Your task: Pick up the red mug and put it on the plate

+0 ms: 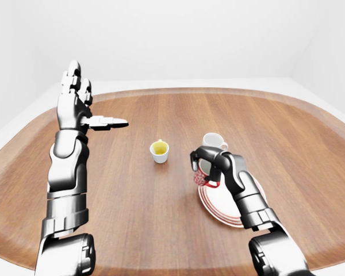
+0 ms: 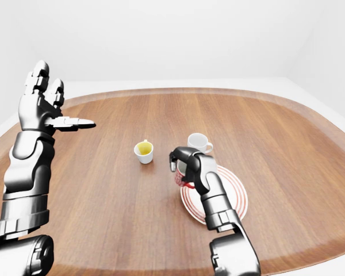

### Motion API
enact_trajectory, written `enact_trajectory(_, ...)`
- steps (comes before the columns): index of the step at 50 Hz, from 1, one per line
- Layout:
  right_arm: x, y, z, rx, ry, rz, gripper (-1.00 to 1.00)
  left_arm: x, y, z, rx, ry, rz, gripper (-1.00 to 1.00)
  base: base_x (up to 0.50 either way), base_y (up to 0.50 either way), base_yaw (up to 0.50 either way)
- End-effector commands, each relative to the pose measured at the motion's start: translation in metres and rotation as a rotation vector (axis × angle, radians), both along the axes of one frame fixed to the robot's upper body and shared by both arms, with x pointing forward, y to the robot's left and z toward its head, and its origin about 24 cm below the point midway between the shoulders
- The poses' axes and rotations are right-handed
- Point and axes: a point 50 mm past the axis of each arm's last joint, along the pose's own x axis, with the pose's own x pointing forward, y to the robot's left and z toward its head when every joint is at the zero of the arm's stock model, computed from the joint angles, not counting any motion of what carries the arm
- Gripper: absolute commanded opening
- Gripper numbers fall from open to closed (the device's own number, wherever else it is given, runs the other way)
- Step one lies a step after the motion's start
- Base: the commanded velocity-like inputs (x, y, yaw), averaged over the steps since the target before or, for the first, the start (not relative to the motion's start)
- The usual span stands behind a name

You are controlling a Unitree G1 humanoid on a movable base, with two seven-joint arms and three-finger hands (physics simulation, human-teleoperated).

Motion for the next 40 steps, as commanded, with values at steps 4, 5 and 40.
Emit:
enact_trajectory(4, 0.008, -0.02, 0.007, -0.001, -0.007, -0.054, -1.0, 0.001, -0.002, -0.001, 0.001, 0.004, -0.004, 1.0, 0.0, 0.0, 0.0)
enact_trajectory(5, 0.008, -0.021, 0.007, -0.003, -0.005, -0.057, -1.0, 0.001, -0.002, -0.001, 0.002, 0.004, -0.004, 1.0, 0.0, 0.0, 0.0)
enact_trajectory(40, -0.004, -0.057, -0.003, -0.004, 0.015, -0.139, -1.0, 0.0, -0.002, -0.001, -0.003, 0.001, -0.003, 1.0, 0.0, 0.0, 0.0)
